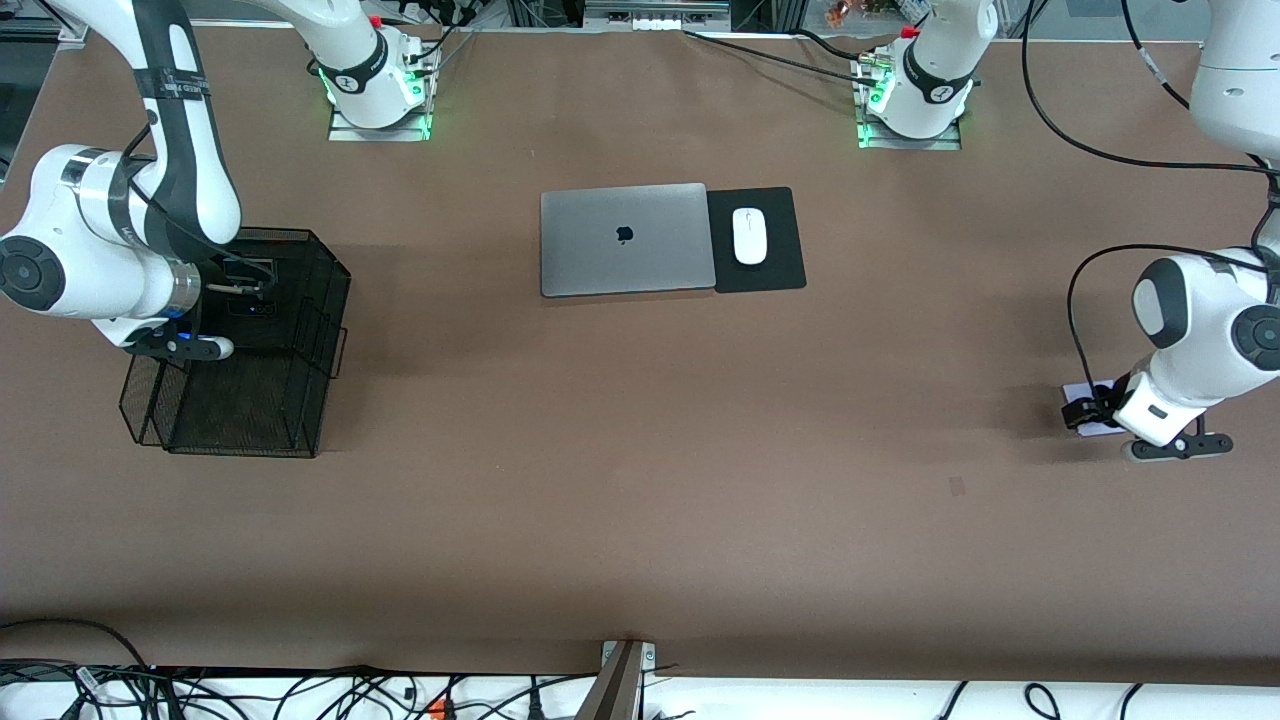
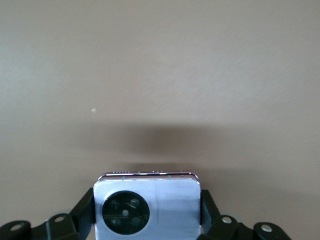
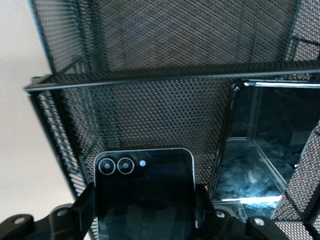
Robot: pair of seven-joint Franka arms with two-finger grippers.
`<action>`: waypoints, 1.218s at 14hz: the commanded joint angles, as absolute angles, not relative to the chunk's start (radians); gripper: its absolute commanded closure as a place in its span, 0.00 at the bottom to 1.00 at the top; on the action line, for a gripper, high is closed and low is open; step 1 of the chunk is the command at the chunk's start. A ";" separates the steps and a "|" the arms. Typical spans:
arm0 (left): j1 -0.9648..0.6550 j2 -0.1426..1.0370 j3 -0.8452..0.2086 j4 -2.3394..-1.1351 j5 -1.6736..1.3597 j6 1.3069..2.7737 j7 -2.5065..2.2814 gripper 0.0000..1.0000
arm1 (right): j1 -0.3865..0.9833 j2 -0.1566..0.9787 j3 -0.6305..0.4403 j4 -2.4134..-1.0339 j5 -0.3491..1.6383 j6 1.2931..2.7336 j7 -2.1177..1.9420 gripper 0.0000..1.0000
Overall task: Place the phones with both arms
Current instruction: 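Release the flip phone in the organizer while the left gripper carries the white phone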
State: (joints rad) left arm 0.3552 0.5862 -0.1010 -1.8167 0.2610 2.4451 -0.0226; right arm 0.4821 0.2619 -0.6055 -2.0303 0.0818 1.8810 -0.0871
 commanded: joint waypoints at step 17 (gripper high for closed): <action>-0.010 0.696 -0.094 -1.496 0.264 2.211 -0.320 0.75 | 0.485 0.236 -0.618 -2.010 0.110 1.927 -0.075 0.01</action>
